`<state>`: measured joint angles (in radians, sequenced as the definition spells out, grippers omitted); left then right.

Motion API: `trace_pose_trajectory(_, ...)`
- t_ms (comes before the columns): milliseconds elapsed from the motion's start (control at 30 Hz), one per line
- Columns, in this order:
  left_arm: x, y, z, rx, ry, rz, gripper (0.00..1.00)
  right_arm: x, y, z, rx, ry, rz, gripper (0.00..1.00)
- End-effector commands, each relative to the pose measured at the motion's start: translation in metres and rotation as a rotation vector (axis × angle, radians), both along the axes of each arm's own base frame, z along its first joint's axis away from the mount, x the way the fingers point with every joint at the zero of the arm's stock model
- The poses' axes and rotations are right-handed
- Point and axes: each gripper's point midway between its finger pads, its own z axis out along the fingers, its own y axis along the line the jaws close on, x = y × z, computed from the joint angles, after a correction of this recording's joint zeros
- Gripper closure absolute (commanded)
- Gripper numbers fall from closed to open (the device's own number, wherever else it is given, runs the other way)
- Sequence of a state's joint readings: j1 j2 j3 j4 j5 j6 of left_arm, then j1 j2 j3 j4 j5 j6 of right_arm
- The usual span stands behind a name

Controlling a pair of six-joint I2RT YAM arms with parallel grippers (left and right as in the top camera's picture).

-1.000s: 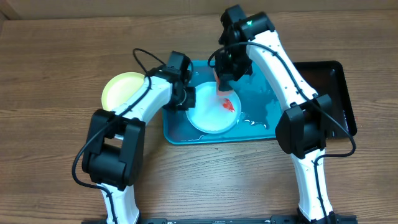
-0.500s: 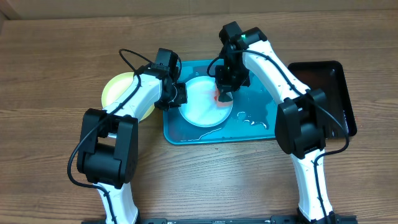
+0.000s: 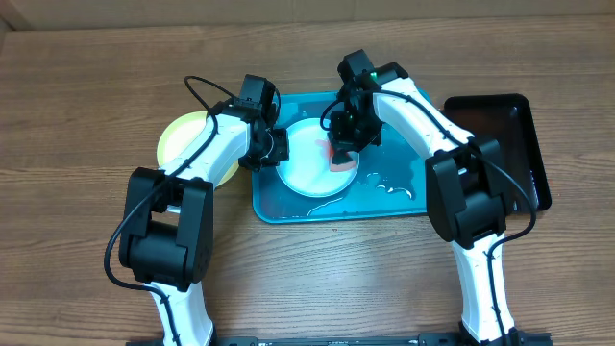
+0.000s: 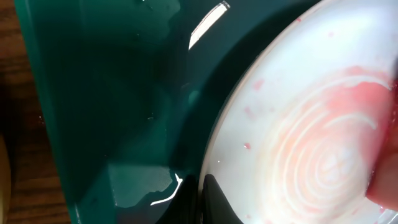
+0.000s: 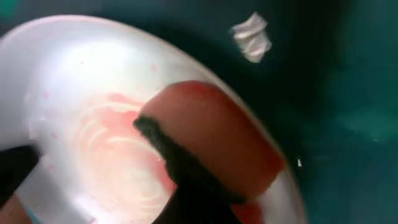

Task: Clean dirty plates on tray and stack at the side
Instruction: 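Scrub the red sauce on the white plate with the right gripper's sponge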

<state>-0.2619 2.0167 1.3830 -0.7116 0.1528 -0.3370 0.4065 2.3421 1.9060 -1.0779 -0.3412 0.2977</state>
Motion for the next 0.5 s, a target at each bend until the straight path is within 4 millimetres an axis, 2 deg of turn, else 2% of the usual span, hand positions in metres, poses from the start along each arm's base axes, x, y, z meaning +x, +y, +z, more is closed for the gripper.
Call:
trace_pose_trajectory(0,-0.003,-0.013,-0.004,-0.017,0.008,-0.051,0.96,-0.019,0.043,0.018,0.237,0.043,0.108,0.96)
trace_pose_trajectory(133,-0.003,-0.013,-0.004,-0.016,0.008,-0.052,0.96,-0.026,0.057,0.023,0.284,0.041,0.156,0.96)
trace_pose_trajectory(233,-0.004,-0.013,-0.004,-0.015,0.010,-0.054,0.96,-0.026,0.056,0.022,0.267,0.032,0.163,0.96)
trace_pose_trajectory(333,-0.004,-0.013,-0.004,-0.015,0.011,-0.054,0.96,-0.014,0.036,0.010,0.146,0.020,0.071,0.96)
trace_pose_trajectory(467,-0.004,-0.012,-0.004,-0.011,0.011,-0.053,0.96,0.005,-0.008,0.001,-0.060,-0.013,-0.060,0.96)
